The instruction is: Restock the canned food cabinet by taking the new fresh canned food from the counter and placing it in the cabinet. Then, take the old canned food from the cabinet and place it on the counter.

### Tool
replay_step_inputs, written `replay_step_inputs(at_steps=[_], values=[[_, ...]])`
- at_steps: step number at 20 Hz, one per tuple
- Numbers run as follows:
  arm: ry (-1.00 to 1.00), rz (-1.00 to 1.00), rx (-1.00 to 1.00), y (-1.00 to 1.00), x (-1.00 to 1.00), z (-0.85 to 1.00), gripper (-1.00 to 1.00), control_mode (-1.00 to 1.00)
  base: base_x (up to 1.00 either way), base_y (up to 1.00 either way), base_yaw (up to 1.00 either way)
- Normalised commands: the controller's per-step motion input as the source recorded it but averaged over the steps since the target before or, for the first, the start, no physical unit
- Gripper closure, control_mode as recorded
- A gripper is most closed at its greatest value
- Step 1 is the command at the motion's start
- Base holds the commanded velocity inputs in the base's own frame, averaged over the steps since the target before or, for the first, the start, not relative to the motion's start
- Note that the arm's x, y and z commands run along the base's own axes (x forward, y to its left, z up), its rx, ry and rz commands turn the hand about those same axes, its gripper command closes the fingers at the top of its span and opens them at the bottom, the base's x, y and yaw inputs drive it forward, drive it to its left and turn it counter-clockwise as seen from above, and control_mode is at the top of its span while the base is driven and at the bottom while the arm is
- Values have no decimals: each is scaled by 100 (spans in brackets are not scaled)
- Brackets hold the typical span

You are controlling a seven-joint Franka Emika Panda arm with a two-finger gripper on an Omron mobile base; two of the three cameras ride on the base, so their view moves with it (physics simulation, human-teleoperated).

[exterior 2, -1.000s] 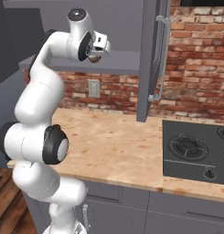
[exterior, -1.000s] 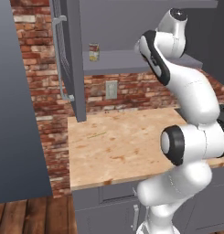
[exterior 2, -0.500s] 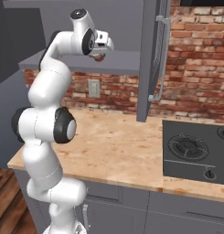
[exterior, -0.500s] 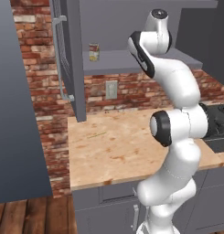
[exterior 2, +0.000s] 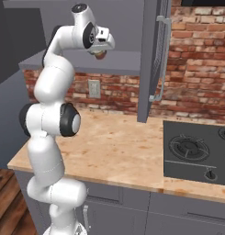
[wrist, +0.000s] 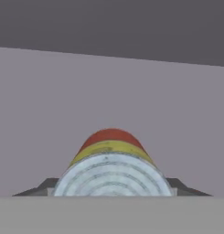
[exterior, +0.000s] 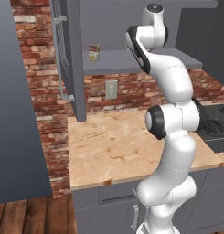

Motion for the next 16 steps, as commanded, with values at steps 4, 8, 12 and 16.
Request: replay_step_inputs(at_steps=[4, 8, 12, 16], values=[[-4, 0, 0, 0, 6, -2, -100, -100, 0, 0, 0], [-17, 0, 0, 0, 0, -4, -100, -100, 0, 0, 0], [-33, 0, 0, 0, -1, -13, -100, -100, 0, 0, 0], [-40, 0, 8, 0, -40, 1, -100, -100, 0, 0, 0]])
